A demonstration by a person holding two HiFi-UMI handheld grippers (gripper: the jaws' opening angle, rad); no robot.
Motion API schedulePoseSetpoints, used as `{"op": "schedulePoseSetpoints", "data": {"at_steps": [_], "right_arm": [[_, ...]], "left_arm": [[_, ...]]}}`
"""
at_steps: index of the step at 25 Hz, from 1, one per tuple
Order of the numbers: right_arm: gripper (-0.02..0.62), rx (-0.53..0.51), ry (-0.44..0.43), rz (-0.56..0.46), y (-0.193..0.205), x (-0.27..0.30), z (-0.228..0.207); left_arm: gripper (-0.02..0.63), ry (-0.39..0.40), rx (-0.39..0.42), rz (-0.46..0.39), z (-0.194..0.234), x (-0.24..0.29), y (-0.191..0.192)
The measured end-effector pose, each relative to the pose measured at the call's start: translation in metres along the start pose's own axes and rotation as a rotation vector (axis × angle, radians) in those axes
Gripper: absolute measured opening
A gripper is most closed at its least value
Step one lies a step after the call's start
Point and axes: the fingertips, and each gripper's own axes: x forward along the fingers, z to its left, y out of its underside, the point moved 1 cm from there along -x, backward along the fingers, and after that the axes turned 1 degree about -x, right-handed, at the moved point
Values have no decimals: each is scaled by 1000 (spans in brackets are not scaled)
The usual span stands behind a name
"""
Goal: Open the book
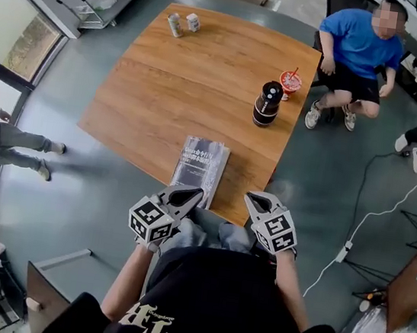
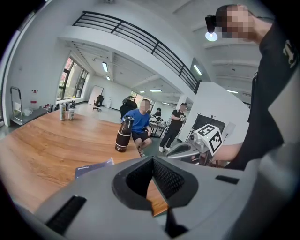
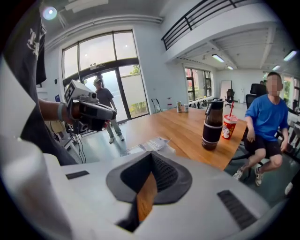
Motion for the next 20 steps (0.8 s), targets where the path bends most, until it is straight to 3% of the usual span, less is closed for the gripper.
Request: {"op": "schedulePoseSetpoints", "data": {"at_steps": [8, 15, 20], "right_arm": [[-12, -31, -123, 56, 29, 53, -5], [-12, 57, -207, 98, 53, 95, 1], [-12, -36, -205, 172, 69, 129, 13]], "left_arm": [[6, -27, -15, 51, -18, 9, 25], [6, -65, -43, 67, -32, 3, 44], [6, -78, -82, 73, -29, -3, 59]]}}
